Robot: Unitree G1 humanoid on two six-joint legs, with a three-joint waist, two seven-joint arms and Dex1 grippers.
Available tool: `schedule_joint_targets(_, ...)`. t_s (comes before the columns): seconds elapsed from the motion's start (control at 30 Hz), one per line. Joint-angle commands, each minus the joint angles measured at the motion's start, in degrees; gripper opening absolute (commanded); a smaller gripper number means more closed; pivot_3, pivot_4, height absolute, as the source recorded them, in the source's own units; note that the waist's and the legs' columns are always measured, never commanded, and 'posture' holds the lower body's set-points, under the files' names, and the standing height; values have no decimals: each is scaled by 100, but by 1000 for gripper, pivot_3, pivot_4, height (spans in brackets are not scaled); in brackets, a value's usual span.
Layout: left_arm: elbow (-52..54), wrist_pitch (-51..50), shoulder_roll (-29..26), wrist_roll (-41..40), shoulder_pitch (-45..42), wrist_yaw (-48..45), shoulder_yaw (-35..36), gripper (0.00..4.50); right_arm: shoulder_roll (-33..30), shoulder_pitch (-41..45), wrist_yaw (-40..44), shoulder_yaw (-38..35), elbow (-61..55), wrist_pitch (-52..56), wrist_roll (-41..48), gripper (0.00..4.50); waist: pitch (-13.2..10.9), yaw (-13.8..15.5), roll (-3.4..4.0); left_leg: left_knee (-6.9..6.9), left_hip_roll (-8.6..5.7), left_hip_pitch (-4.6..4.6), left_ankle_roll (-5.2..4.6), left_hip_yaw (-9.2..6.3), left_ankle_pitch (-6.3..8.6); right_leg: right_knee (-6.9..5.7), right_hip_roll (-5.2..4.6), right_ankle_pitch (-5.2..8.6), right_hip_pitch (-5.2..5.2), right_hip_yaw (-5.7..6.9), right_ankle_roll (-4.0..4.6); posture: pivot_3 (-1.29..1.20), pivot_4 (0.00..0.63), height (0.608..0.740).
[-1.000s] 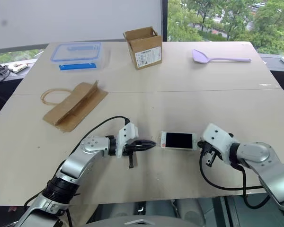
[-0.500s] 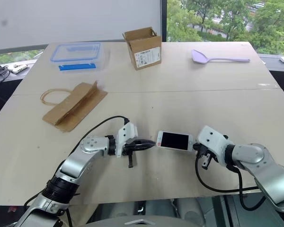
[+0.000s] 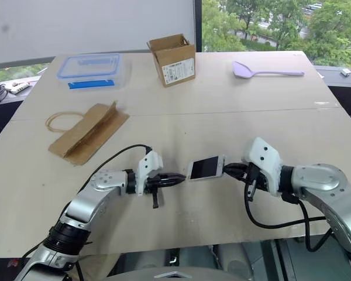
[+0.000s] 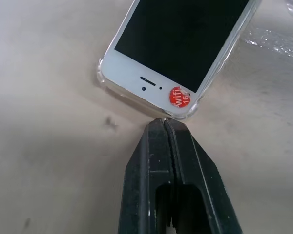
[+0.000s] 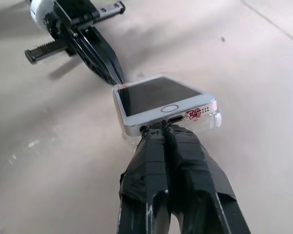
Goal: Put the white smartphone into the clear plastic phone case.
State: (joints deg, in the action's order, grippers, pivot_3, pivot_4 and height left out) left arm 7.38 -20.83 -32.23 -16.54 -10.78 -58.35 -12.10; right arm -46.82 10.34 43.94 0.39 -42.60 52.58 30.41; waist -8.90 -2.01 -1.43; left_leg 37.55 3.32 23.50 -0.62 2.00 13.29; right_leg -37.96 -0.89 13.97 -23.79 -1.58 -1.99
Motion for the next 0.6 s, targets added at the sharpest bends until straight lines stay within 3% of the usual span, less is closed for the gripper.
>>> schedule_joint_targets(0.03,284,-45,-75,-192,29,-19,212,0,-222,170,36,692,271,-100,-412,23,0,-15,0,0,0,0,0,2,0,0,-1,0,0,-2,0,0,150,740)
schedule_joint_targets(0.3,424,-163,-71,-211,83,87,206,0,-1169,-488,438,324,551,-424,-654,23,-5,135,2,0,-9,27,0,17,0,21,-15,-14,-12,-3,12,0,150,740)
schedule_joint_targets(0.43,424,-196,-120,-301,82,42,277,0,-556,-11,361,-196,508,-485,-14,23,-8,104,-2,0,-8,23,0,14,0,19,-13,-1,-11,-3,-2,0,150,740)
schedule_joint_targets(0.6,184,-92,-251,-358,72,-63,499,0,475,1121,27,1081,952,-635,-508,23,-8,88,-2,0,-4,11,0,-5,0,0,2,-2,-11,-2,1,0,150,740)
